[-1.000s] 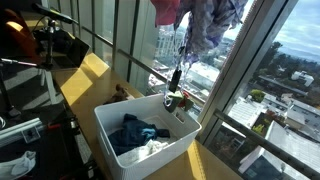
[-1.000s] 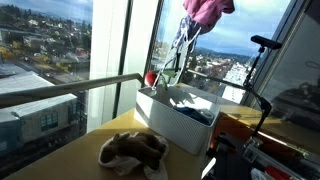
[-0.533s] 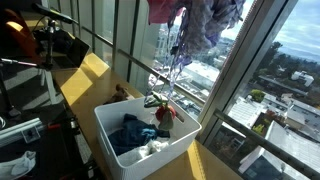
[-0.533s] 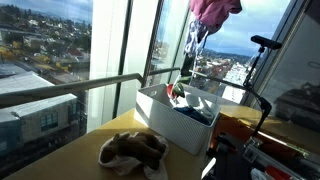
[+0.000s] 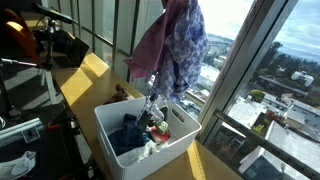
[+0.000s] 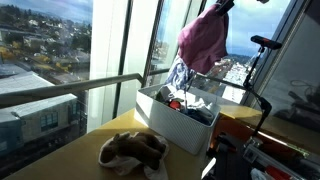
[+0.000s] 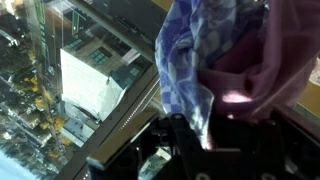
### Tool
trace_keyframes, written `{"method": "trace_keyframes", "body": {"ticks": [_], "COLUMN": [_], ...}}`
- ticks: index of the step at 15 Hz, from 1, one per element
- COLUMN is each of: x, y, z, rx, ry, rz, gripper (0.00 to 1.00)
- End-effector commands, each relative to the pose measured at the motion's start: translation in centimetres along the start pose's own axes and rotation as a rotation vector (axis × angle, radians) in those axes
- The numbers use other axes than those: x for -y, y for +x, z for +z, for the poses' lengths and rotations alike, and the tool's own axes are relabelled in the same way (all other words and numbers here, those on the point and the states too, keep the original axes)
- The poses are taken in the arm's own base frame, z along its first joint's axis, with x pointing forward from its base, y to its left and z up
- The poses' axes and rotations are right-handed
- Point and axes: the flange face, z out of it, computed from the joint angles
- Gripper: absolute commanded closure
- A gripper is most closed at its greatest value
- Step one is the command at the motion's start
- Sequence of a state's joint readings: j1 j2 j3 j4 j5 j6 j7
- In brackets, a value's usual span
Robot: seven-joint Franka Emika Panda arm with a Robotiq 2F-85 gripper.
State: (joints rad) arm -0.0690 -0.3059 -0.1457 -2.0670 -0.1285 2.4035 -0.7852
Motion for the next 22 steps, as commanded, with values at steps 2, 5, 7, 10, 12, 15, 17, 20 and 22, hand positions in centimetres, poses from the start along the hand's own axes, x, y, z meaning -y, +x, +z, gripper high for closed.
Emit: {"method": "trace_keyframes", "body": {"ticks": [2, 5, 7, 10, 12, 15, 17, 20, 22], "x": [5.7, 8.1, 9.0, 8.4, 8.3, 11.8, 16.6, 24.7, 29.8], "y": [-1.6, -2.3, -2.3, -1.4, -0.1, 3.7, 6.9, 11.4, 13.2], "z": [7.4, 10.5, 11.1, 9.9, 8.4, 7.4, 6.6, 8.1, 10.2], "rx": [0.058, 0.098, 0.117, 0.107, 0.08, 0.034, 0.011, -0.014, -0.01], "ry": [0.078, 0.128, 0.146, 0.145, 0.148, 0.166, 0.194, 0.244, 0.273], "rz": [-0.017, -0.017, -0.012, -0.002, -0.003, -0.042, -0.091, -0.169, -0.233], "gripper": [1.0, 0.75, 0.67, 0.46, 0.31, 0.1, 0.0, 0.0, 0.0]}}
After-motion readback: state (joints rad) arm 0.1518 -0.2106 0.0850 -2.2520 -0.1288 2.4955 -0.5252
